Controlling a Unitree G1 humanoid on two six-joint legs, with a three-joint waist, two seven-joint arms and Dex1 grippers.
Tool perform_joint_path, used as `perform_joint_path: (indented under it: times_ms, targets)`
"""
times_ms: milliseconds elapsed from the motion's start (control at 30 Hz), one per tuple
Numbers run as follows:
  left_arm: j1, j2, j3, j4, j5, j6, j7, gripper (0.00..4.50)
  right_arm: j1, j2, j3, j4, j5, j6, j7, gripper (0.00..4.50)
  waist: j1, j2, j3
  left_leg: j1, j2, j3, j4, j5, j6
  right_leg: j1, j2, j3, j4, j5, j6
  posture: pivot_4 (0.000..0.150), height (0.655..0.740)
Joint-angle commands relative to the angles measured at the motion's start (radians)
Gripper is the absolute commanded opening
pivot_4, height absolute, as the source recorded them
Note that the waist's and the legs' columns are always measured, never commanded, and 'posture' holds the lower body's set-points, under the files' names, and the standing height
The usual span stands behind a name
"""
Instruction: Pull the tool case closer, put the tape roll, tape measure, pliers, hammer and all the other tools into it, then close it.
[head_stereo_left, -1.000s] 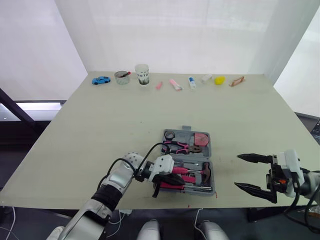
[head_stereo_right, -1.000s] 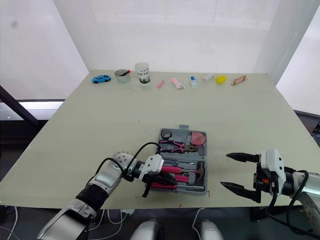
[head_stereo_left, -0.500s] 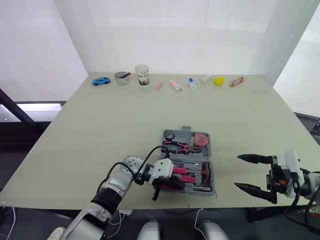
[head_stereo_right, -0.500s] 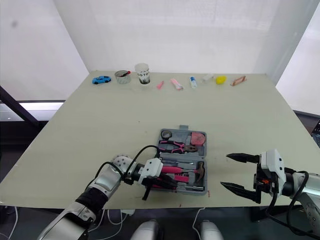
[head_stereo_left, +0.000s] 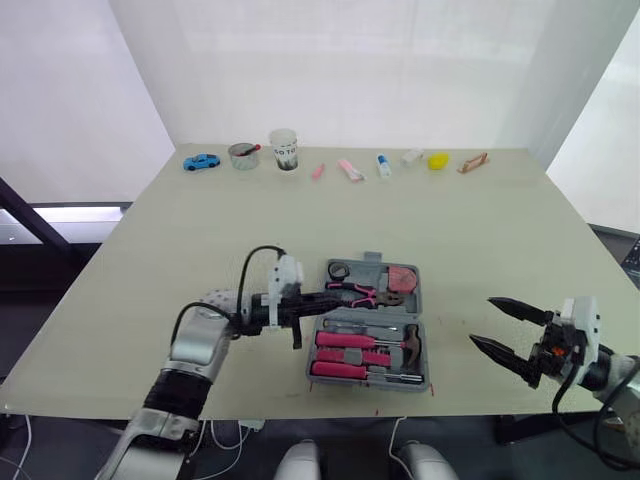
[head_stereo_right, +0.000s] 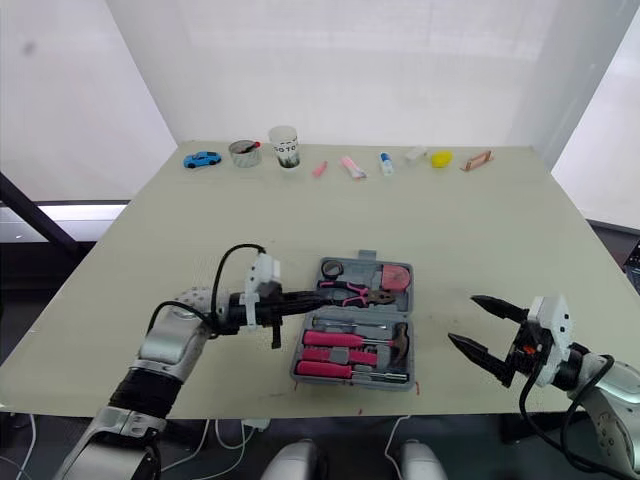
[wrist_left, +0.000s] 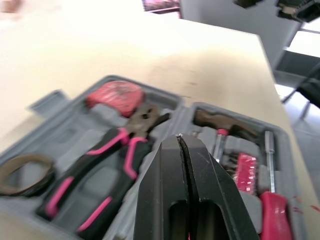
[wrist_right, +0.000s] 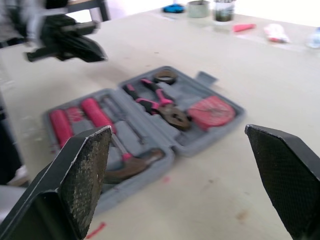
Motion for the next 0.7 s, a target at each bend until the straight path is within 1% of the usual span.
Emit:
perform_joint_path:
  times_ms: [33,67,100,200,233,267,333,467,533,700]
  targets:
    - [0.043,0.037,0.101,-0.081,-0.051,0.018,0.046,0.98,0.012,0.018,-0.058,0.02,-0.005,-0.055,-0.034,4.5,0.001,0.0,0.0,0.0,0.0,0.0,0.0,0.0,0.0,0.0,0.0,0.0,0.0,0.0,0.001,0.15,0.74]
    - [0.061,0.042,0.118,-0.091,-0.055,0.02,0.058,1.58,0.017,0.026,-0.067,0.029,-0.005,-0.064,-0.04,4.5,0.001,0.0,0.0,0.0,0.0,0.0,0.0,0.0,0.0,0.0,0.0,0.0,0.0,0.001,0.001,0.15,0.74]
    - [0.083,0.049,0.133,-0.105,-0.058,0.023,0.068,1.68,0.023,0.03,-0.075,0.04,-0.007,-0.077,-0.04,4.5,0.003,0.0,0.0,0.0,0.0,0.0,0.0,0.0,0.0,0.0,0.0,0.0,0.0,0.001,0.001,0.15,0.74]
    - [0.185,0.065,0.214,-0.151,-0.073,0.031,0.129,3.13,0.046,0.053,-0.128,0.073,0.015,-0.129,-0.039,4.5,0.004,0.001,0.0,0.001,0.0,0.001,-0.001,0.0,0.0,0.0,-0.001,0.0,-0.001,0.0,0.001,0.15,0.74]
    - [0.216,0.066,0.24,-0.165,-0.076,0.032,0.151,3.69,0.057,0.053,-0.144,0.079,0.022,-0.127,-0.041,4.5,0.004,0.001,0.0,0.001,0.0,0.002,-0.001,0.0,0.0,0.0,-0.001,0.0,-0.001,-0.001,-0.002,0.15,0.74]
    - [0.245,0.063,0.269,-0.174,-0.078,0.029,0.176,4.14,0.071,0.048,-0.161,0.084,0.019,-0.126,-0.048,4.5,0.004,0.001,0.0,0.0,0.0,0.002,-0.001,0.0,0.0,0.0,-0.001,0.001,-0.001,-0.001,-0.002,0.15,0.74]
    - [0.295,0.059,0.315,-0.186,-0.081,0.023,0.219,4.43,0.098,0.04,-0.186,0.089,0.008,-0.122,-0.064,4.5,0.004,0.001,0.0,0.0,0.0,0.002,-0.001,0.0,0.0,0.0,-0.002,0.001,-0.001,-0.001,-0.002,0.15,0.74]
    - [0.431,0.047,0.423,-0.204,-0.092,0.006,0.287,4.43,0.181,0.056,-0.231,0.033,0.032,-0.079,-0.112,4.5,0.004,0.002,-0.001,0.002,0.001,0.002,-0.001,0.0,0.0,0.0,-0.002,0.001,0.0,-0.002,-0.001,0.15,0.74]
    - [0.478,0.039,0.455,-0.217,-0.096,-0.001,0.312,4.43,0.221,0.069,-0.241,-0.004,0.042,-0.066,-0.132,4.5,0.003,0.002,-0.001,0.002,0.001,0.002,-0.002,0.0,0.0,-0.001,-0.002,0.001,-0.001,-0.002,-0.002,0.15,0.74]
    - [0.541,0.025,0.493,-0.241,-0.106,-0.014,0.339,4.43,0.287,0.098,-0.263,-0.046,0.049,-0.057,-0.18,4.5,0.006,0.002,-0.001,0.002,0.002,0.002,-0.001,0.0,-0.001,-0.001,-0.003,0.001,-0.001,-0.004,0.001,0.15,0.74]
